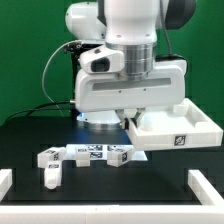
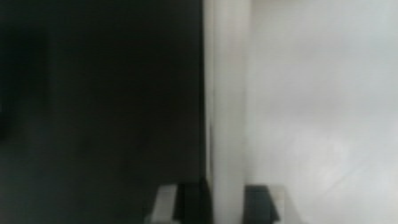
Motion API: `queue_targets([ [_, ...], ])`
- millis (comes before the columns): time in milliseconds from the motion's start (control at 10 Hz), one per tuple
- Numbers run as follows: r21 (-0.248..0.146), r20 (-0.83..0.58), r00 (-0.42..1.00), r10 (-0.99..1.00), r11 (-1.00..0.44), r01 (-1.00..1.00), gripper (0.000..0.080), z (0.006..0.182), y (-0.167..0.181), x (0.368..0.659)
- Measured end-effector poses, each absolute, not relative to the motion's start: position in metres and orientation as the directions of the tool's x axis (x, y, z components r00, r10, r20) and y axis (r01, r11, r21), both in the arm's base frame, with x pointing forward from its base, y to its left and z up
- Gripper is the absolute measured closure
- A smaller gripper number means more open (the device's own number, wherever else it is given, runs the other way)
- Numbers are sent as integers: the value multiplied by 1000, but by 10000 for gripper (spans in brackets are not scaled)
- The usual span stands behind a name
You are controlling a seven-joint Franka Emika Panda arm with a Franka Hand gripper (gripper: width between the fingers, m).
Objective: Assemble one leg
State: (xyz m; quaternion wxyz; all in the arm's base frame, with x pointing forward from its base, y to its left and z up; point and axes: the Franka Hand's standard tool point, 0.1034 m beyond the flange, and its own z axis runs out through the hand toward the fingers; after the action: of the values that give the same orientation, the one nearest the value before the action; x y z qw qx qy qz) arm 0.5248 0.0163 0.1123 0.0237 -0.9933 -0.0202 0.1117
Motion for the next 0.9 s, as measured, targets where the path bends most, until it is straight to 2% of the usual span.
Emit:
queue_targets([
  [100,-33,-262,965,-6,-999,-15,745,114,25,516],
  [200,-49,-248,968,45,-998,34,745,113,26,518],
  [400,-49,-253,966,42,-998,30,745,108,23,518],
  [500,-43,-261,965,25,-999,15,745,100,13,522],
  [700,-27,-262,965,-10,-999,-18,745,79,-7,553],
  [800,-17,-272,962,-26,-999,-32,745,64,-16,559],
  [900,-20,-275,961,-20,-999,-27,745,57,-18,560],
])
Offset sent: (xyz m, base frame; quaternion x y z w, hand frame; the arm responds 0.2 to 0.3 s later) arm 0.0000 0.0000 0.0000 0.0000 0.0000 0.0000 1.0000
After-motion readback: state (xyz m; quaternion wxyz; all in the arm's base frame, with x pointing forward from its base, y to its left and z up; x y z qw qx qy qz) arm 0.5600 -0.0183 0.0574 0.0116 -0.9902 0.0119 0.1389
